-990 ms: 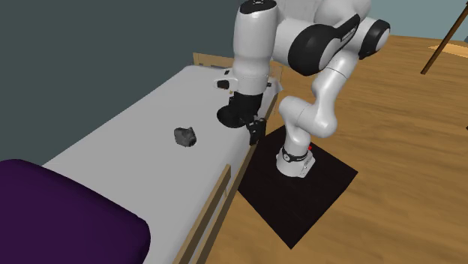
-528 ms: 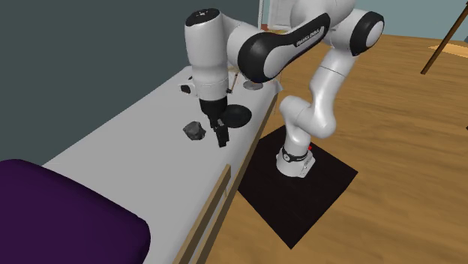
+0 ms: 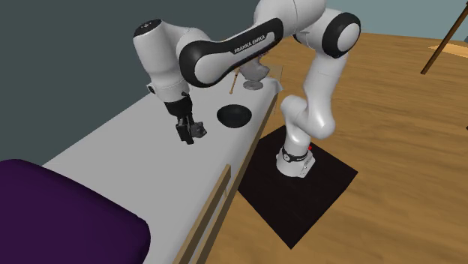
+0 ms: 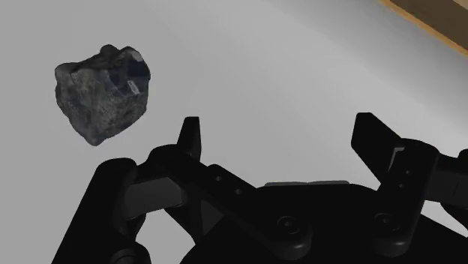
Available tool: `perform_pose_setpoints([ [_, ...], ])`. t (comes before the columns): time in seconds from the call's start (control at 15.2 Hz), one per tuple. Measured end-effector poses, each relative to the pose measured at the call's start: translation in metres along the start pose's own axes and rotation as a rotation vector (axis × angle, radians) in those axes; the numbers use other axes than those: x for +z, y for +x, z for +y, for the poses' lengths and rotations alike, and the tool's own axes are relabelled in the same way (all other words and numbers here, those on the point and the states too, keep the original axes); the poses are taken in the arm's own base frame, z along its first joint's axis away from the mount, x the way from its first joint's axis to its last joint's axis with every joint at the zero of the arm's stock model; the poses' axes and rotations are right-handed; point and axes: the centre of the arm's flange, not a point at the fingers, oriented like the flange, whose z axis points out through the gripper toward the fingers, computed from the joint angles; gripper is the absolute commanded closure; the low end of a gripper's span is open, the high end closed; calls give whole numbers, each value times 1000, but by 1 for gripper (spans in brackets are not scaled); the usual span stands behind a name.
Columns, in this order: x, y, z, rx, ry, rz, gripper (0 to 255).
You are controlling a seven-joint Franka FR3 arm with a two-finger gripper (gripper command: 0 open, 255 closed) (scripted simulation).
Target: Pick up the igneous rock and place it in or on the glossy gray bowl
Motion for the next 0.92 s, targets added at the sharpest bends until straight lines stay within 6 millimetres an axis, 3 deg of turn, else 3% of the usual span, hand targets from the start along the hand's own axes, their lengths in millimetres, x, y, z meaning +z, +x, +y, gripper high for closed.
perform_pose_setpoints([
  [0.2,9,36,22,90,-1,-36,0],
  [0.66,34,110,95,301,0,-119,0],
  [0.79,42,124,113,355,-1,-140,0],
  [0.92,51,129,117,373,-1,-147,0],
])
